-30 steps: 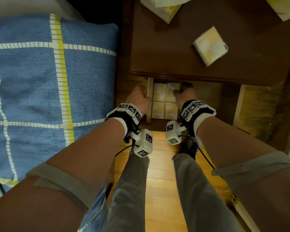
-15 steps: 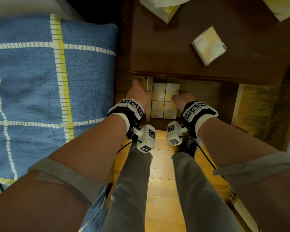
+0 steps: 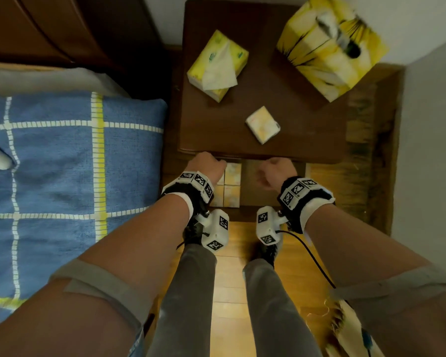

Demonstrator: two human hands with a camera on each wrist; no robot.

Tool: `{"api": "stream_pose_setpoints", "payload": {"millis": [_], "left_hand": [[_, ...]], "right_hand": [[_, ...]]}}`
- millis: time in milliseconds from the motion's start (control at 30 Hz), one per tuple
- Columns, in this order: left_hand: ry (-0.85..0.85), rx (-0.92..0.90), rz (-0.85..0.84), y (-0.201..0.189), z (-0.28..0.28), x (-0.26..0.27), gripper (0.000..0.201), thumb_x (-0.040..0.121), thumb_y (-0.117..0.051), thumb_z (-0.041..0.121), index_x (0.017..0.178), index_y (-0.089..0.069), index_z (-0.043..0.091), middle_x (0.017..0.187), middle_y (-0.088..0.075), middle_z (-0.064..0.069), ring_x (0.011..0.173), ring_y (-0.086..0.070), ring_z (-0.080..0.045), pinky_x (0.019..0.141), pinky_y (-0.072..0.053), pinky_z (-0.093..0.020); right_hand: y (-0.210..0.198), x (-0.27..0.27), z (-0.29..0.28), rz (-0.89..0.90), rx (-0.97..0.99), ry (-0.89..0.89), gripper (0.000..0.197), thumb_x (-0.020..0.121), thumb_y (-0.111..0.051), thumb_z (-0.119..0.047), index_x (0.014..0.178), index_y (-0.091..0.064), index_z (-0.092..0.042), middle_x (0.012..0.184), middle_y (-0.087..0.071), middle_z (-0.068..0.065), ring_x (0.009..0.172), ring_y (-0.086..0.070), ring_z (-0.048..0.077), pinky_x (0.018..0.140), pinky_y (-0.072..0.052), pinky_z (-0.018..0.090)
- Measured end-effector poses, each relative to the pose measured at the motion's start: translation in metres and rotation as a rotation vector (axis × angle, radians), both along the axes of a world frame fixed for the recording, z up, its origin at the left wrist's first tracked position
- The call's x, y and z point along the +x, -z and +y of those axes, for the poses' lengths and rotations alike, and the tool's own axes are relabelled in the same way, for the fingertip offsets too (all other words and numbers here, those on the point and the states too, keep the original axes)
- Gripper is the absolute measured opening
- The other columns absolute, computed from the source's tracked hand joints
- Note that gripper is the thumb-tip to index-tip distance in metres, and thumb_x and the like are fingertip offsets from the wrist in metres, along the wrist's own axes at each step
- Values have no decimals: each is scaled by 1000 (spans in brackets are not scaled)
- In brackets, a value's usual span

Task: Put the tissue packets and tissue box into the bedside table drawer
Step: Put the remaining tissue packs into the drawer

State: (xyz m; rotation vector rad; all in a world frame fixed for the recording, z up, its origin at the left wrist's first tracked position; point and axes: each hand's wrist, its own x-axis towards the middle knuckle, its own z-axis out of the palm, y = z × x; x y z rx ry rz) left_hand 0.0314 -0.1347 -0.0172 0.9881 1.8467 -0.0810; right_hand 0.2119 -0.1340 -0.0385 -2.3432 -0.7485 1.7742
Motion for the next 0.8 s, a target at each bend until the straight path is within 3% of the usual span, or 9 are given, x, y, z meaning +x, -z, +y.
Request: {"api": "stream_pose_setpoints", "payload": {"millis": [67,133,167,267,367,467,567,667,800], "left_hand": [[-51,102,18,-15,11,8,22,92,-55,29,109,-63,16,98,-66,-2,87,-64,-22,72,-48,-30],[-98,214,63,-25,25,14,34,92,-58,27,125,-54,21,116,-62,-2,98,-63,-22,77,-50,-33],[-99,277,96,-29,32,16,40,91,-58,25,130,-50,21,125,-57,-5,105,-61,-25,81,-51,-36],[-59,454,216,-31,57,14,57,89,-57,19,143,-40,23,148,-39,-11,130,-46,-32,101,-46,-46],[-105,606,249,-29,78,6,62,97,-48,33,154,-26,25,160,-25,-10,141,-35,-34,107,-38,-51],[-178,648,223,-25,102,-3,61,102,-34,47,157,-19,24,163,-25,-5,144,-34,-31,108,-35,-52],[-135,540,181,-17,127,-12,55,104,-32,45,152,-32,20,157,-35,-9,140,-37,-34,110,-36,-49],[-199,416,91,-10,147,-15,56,99,-49,42,143,-38,11,145,-43,-16,129,-48,-38,101,-41,-44],[-236,283,55,-8,165,-11,72,88,-68,37,143,-31,8,143,-44,-17,123,-53,-39,99,-46,-42]], "right_hand": [[-18,11,12,-99,161,-107,12,86,-64,-28,95,-66,-19,90,-71,2,83,-68,23,75,-58,37],[-31,16,26,-187,325,-208,15,85,-67,-25,100,-65,-26,98,-65,-3,81,-61,12,69,-48,27],[-34,15,33,-187,386,-256,21,86,-67,-22,106,-64,-29,106,-61,-1,85,-60,13,70,-48,26],[-31,5,52,-197,411,-446,38,88,-64,-20,122,-63,-36,139,-43,7,123,-48,28,99,-46,38],[-22,-7,60,-288,390,-542,54,89,-63,-16,138,-49,-33,148,-31,8,133,-36,32,104,-43,41],[-16,-15,67,-273,451,-385,70,87,-67,-12,146,-33,-30,141,-38,9,125,-49,33,100,-48,48],[-15,-19,77,-306,411,-336,74,88,-67,-17,149,-27,-30,139,-40,10,118,-55,34,95,-50,47],[-12,-19,88,-331,324,-273,72,87,-70,-24,148,-31,-28,139,-41,10,113,-58,37,88,-50,45],[-5,-18,98,-346,281,-200,67,86,-72,-30,142,-36,-27,138,-42,10,109,-59,39,83,-48,41]]}}
